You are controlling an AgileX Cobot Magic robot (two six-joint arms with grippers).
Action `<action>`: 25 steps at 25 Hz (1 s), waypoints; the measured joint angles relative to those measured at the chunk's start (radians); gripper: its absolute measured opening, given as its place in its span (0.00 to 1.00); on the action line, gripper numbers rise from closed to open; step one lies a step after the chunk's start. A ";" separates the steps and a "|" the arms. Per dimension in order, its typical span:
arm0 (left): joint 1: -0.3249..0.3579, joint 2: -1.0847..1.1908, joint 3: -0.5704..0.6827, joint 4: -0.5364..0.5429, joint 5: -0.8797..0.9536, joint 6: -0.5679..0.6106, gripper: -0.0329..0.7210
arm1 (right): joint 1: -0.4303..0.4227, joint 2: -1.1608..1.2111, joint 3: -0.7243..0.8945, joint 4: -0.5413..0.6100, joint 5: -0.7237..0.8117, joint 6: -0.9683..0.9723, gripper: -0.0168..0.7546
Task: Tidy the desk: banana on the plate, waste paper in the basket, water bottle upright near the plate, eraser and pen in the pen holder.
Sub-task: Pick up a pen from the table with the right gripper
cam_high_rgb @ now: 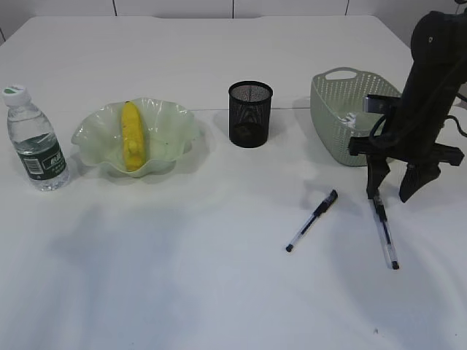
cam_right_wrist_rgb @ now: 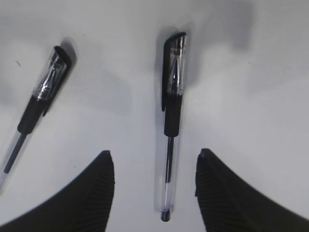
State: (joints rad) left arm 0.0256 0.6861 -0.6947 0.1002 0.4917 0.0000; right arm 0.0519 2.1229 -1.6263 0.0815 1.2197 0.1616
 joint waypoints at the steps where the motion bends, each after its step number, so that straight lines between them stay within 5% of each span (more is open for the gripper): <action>1: 0.000 0.000 0.000 0.000 0.000 0.000 0.59 | 0.000 0.000 0.000 -0.003 0.000 0.000 0.55; 25: 0.000 0.000 0.000 0.033 0.002 0.000 0.59 | 0.000 0.000 0.000 -0.011 -0.002 0.006 0.55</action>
State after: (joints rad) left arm 0.0256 0.6861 -0.6947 0.1327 0.4939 0.0000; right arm 0.0519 2.1229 -1.6263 0.0702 1.2180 0.1674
